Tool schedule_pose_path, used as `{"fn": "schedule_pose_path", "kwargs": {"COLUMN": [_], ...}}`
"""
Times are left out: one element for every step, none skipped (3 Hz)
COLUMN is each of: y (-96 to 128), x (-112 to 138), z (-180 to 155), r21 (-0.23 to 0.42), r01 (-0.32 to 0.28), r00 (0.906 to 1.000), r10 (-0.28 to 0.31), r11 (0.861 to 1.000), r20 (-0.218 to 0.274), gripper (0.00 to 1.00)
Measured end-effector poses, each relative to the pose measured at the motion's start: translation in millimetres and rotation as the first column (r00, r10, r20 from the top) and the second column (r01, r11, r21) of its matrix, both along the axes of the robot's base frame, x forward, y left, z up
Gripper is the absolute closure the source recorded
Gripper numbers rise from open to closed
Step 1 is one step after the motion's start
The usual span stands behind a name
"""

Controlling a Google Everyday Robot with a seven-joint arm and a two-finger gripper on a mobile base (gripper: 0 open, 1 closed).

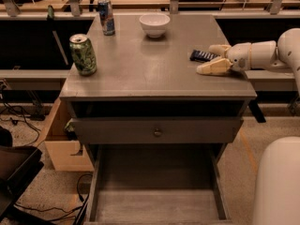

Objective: Move rxbar blueberry near green can

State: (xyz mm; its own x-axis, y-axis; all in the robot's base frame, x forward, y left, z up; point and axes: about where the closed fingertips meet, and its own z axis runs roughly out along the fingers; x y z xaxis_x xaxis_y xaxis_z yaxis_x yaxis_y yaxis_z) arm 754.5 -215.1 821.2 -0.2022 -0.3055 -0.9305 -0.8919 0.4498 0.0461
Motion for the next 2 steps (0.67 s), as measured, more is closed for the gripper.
{"fn": "schedule_pose_path", "kwargs": {"y": [2.3,2.4], "x": [0.6,0.7], "z": [-1.0,-1.1], "r21": [0.001,0.001], "r01": [-0.003,-0.003], "r00": [1.0,1.0], "r10": [0.003,0.003], "r11": [1.0,1.0], "r20": [-0.001,-0.002], "gripper": [0.64,0.87]}}
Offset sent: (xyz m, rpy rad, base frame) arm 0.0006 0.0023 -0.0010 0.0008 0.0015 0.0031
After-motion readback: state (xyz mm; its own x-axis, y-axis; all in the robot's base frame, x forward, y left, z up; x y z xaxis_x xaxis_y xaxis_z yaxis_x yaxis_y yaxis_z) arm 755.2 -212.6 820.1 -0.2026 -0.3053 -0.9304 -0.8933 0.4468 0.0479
